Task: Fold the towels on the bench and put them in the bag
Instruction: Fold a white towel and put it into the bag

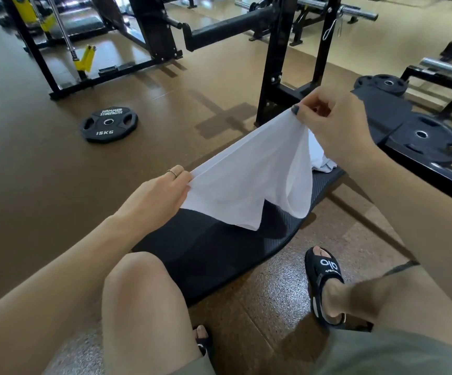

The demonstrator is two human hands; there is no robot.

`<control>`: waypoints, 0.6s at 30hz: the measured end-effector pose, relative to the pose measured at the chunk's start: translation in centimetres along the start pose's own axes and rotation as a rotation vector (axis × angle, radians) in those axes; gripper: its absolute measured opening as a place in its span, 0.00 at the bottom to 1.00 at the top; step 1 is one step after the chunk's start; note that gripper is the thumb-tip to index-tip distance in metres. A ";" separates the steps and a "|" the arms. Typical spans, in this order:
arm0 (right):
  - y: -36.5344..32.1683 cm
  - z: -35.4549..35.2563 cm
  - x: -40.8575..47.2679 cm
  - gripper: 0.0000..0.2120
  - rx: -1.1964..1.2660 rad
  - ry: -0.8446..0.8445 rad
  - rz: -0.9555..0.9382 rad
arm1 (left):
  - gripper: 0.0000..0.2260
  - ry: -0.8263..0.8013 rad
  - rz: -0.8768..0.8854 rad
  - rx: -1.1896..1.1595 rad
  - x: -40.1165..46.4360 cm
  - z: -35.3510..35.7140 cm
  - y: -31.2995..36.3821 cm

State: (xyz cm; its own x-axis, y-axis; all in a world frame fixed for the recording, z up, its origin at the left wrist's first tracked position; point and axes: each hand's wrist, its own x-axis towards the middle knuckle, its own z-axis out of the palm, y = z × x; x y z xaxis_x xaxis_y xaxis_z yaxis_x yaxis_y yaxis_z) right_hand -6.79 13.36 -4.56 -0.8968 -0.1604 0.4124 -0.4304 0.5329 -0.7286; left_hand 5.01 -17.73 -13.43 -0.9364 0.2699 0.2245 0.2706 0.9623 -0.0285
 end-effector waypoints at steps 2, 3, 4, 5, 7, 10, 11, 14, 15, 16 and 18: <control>0.9 -0.3 0.1 0.06 0.037 -0.009 0.063 | 0.10 0.013 0.007 0.005 0.3 -0.6 -0.6; 1.3 -0.5 0.2 0.06 0.054 -0.013 0.089 | 0.13 0.019 -0.016 -0.006 0.5 -0.9 -1.0; 1.7 -0.7 0.2 0.07 0.074 -0.020 0.111 | 0.16 0.025 -0.030 -0.010 0.7 -1.4 -1.2; 2.0 -0.8 0.4 0.07 0.108 -0.028 0.133 | 0.19 0.020 -0.040 -0.025 0.9 -1.8 -1.5; 2.4 -1.0 0.6 0.08 0.180 -0.044 0.175 | 0.20 0.040 -0.054 -0.043 1.2 -3.1 -1.8; 2.6 -1.2 0.6 0.07 0.199 -0.080 0.178 | 0.11 0.122 -0.006 -0.080 1.6 -4.9 -2.6; 2.6 -1.3 0.6 0.06 0.202 -0.097 0.177 | 0.09 0.136 -0.004 -0.093 1.8 -5.4 -3.1; 2.4 -1.7 0.4 0.02 0.217 -0.157 0.175 | 0.07 0.162 0.000 -0.149 2.4 -6.5 -4.6; 2.4 -1.8 0.4 0.02 0.218 -0.173 0.172 | 0.07 0.168 0.003 -0.155 2.5 -6.8 -5.1; 2.4 -2.0 0.3 0.01 0.205 -0.193 0.168 | 0.07 0.177 0.008 -0.158 2.5 -7.0 -5.5; 2.1 -2.1 0.1 0.02 0.155 -0.232 0.151 | 0.08 0.197 0.013 -0.156 2.7 -7.5 -6.0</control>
State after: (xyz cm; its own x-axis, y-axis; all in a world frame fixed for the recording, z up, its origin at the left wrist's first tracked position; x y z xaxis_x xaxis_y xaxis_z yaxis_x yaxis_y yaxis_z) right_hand -7.56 16.27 -4.93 -0.9436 -0.2840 0.1701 -0.2849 0.4349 -0.8542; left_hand 2.55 -23.07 -5.36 -0.8751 0.2552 0.4111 0.3274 0.9379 0.1145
